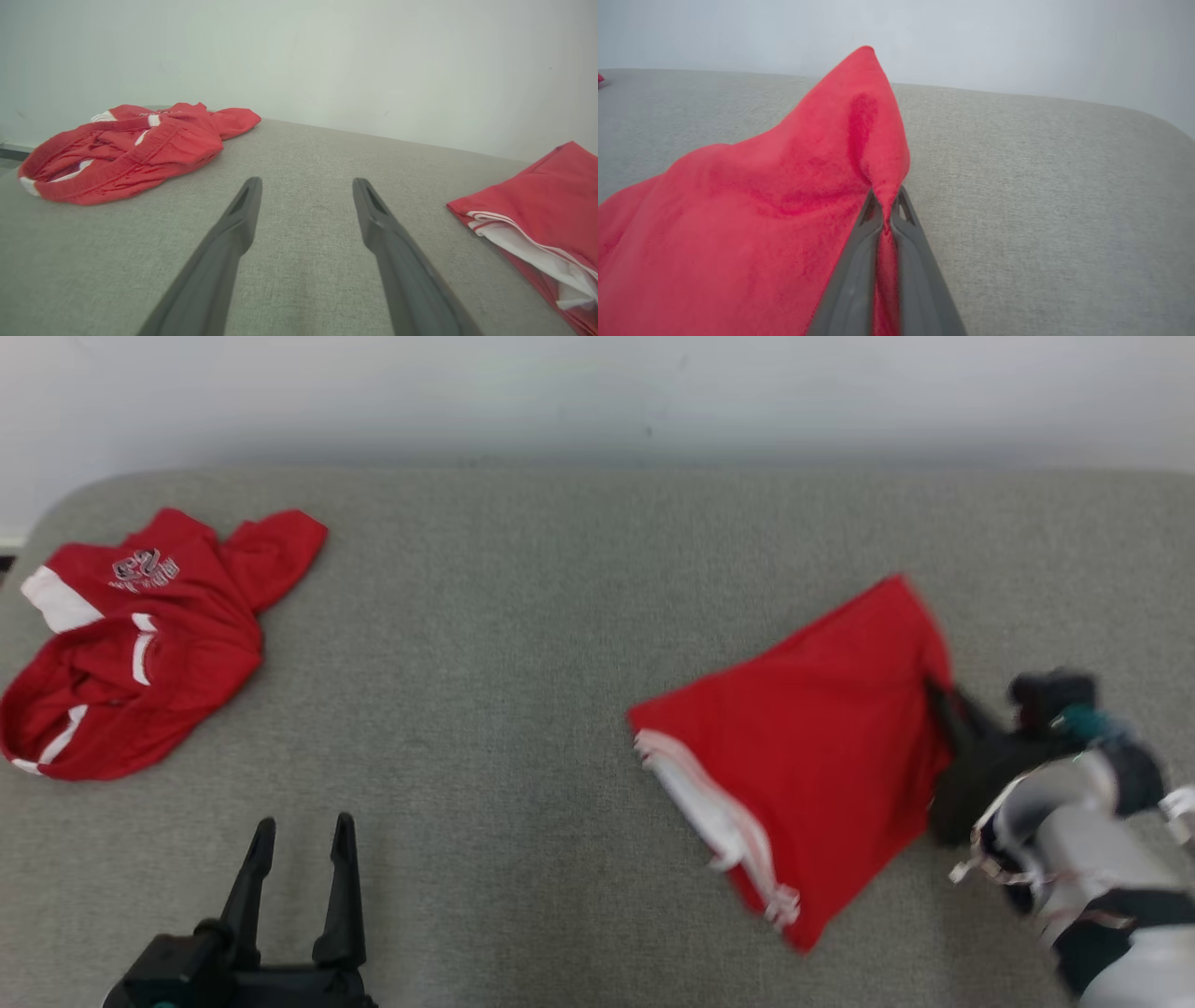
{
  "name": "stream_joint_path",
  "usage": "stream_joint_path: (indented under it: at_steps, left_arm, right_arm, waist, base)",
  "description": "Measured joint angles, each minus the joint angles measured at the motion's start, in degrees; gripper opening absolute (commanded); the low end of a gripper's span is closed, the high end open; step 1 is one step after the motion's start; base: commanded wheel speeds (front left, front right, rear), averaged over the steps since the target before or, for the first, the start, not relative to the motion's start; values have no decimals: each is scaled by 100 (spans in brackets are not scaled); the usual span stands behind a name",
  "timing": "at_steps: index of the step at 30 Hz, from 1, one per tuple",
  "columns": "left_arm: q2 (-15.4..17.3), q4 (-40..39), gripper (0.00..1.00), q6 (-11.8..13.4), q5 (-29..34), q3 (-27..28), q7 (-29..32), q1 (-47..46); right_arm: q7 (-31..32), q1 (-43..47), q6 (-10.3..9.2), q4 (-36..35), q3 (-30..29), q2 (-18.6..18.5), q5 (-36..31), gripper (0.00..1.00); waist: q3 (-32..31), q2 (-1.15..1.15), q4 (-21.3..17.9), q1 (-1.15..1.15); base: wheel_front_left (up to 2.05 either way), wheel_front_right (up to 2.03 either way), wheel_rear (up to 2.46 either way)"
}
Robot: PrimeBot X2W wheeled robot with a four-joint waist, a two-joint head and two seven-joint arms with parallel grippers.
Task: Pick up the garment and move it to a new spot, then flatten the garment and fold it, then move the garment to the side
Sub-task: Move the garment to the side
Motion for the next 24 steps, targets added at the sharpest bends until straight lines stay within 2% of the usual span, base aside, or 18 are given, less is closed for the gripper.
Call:
stream_joint_path:
  at_steps: [8,9,13,24]
  left_arm:
    - [-1,-320,100,-57,114,-164,0,-622]
    - [-5,-419,100,-86,165,-207,0,-784]
    - [5,-611,100,-142,279,-225,0,-975]
    - [104,-1141,100,-200,371,-80,0,-963]
  right_arm:
    - [162,-1242,0,-318,-249,-1021,74,0]
    - [249,-1434,0,-431,-303,-1290,75,0]
    - [385,-1674,0,-694,-483,-1801,71,0]
    - [1117,-2308,0,-1503,-1013,-2640,-23,0]
  waist:
    - [838,0,-216,1]
    - [1078,1,-282,1]
    - [1545,1,-429,1]
    - [2497,1,-1015,1]
  base:
    - [0,0,0]
    - [0,0,0]
    - [0,0,0]
    - [0,0,0]
